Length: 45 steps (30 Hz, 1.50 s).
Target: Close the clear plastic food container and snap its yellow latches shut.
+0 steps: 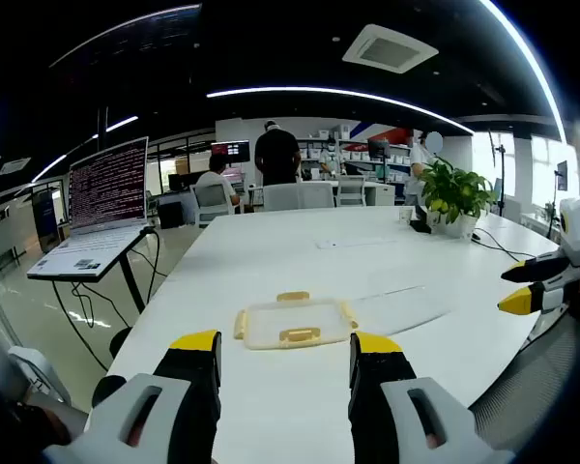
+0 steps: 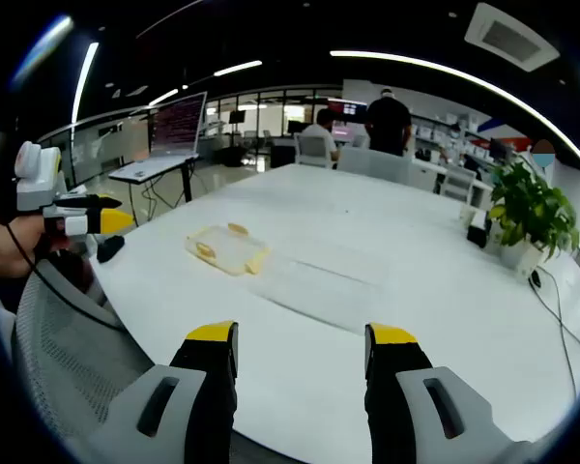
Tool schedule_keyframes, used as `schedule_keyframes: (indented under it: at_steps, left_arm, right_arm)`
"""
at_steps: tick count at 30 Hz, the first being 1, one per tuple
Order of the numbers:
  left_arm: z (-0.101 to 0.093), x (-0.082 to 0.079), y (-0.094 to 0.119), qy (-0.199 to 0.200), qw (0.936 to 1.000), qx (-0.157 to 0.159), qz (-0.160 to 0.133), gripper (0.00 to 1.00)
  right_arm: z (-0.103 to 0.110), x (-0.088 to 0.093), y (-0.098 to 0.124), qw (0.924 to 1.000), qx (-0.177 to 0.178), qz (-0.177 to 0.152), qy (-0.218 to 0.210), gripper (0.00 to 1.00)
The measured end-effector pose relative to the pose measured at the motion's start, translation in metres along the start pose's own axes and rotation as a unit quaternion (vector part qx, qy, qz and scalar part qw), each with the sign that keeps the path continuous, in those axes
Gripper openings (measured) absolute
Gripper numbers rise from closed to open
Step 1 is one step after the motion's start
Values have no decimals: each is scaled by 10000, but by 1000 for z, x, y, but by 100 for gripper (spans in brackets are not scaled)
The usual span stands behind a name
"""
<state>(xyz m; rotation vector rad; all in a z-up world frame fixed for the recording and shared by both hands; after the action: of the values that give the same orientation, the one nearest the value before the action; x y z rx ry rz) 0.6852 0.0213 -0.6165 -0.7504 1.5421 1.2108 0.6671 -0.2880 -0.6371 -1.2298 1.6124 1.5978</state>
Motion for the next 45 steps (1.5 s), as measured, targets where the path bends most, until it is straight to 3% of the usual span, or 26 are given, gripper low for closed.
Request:
schedule_keyframes:
  at_steps: [45]
  left_arm:
    - [1, 0, 1, 27, 10000, -34, -21, 48]
  right_arm:
    - [1, 1, 0, 10000, -14, 20, 8, 50]
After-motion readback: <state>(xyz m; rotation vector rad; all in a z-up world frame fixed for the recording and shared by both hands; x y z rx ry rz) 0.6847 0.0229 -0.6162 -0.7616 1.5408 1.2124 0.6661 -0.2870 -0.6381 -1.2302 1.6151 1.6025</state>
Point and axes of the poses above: the point that each gripper's makers call its tool centre point, and the gripper's own axes: y roughly backward along the fingers, z roughly to its left, x roughly out of its underside, the point moved 5 cm from there along y, roughly backward along the fingers, and after that the axes turned 11 degrees about x, right-handed, at the moved point
